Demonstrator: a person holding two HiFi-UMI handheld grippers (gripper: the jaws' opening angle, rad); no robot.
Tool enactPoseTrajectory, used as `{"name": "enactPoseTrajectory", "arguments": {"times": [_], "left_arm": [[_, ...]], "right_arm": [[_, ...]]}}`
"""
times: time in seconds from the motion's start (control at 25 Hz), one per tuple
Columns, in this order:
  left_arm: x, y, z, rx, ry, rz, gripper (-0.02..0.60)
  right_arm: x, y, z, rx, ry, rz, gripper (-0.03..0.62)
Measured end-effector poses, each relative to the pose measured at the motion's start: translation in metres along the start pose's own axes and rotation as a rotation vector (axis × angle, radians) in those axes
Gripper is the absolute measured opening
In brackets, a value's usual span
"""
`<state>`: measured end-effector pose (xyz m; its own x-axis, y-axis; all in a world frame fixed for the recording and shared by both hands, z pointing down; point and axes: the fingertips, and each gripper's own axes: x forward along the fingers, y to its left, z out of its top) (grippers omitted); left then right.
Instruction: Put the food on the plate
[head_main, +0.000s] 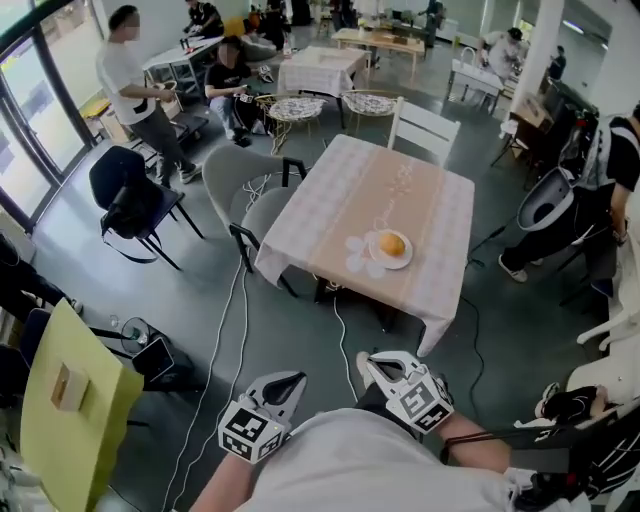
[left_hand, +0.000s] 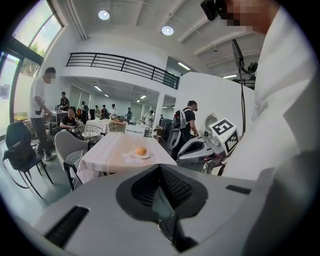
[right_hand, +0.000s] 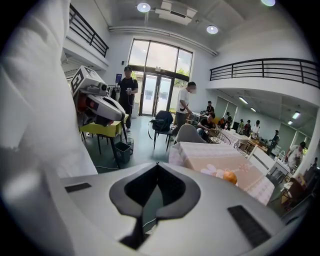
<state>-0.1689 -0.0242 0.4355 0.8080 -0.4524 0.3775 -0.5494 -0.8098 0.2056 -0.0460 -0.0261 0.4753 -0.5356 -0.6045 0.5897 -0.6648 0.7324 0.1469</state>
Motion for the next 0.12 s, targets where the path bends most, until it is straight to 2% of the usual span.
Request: {"name": "enactPoseTrajectory", "arguments": {"times": [0.12], "left_arm": [[-0.0014,-0.0111,-0.0052,-0.027,0.010,-0.035,0.009]], "right_arm": [[-0.0115,0.0077,-0.0081,0.020,0.042,-0.007,0.012]]}}
